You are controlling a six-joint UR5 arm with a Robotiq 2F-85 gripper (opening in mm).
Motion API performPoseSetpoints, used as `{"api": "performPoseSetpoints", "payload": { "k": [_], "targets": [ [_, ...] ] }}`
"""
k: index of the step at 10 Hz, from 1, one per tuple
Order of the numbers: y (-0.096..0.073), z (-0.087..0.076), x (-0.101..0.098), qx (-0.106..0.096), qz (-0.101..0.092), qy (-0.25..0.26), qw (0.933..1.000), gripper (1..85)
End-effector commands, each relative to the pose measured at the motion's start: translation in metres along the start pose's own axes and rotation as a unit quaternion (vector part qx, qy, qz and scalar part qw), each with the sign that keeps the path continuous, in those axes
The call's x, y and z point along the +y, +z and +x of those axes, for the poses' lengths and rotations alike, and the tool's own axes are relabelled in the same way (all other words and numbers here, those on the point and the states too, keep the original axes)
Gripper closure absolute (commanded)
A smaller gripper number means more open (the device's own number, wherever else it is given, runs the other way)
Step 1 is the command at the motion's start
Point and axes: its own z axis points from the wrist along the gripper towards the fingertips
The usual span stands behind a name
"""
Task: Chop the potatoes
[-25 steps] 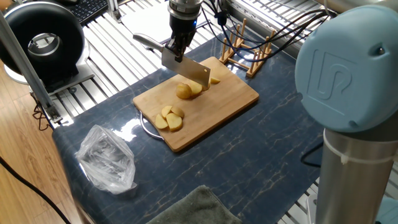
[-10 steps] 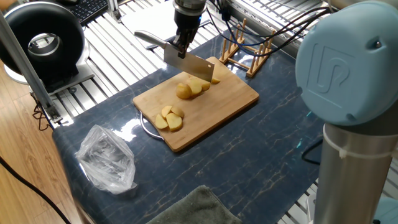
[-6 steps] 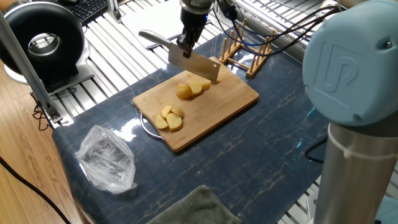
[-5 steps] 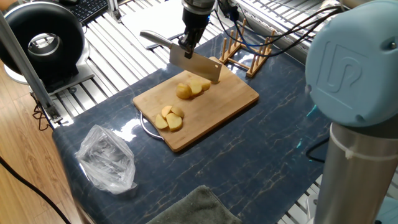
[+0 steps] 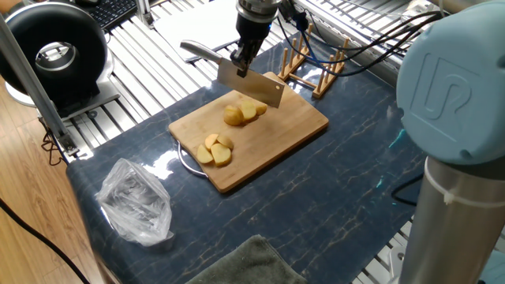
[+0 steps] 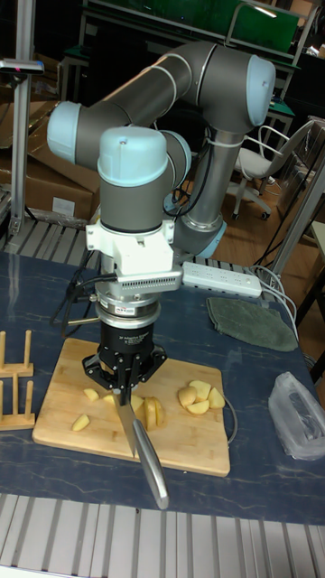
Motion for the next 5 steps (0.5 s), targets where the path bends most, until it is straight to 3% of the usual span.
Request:
{"api": "performPoseSetpoints", "payload": {
  "k": [1, 5],
  "targets": [
    [0.0046, -0.0028, 0.001, -0.01, -0.004, 0.003, 0.9999, 84.7],
    [0.0087, -0.0032, 0.0039, -0.014, -0.004, 0.008, 0.9999, 84.7]
  ]
}}
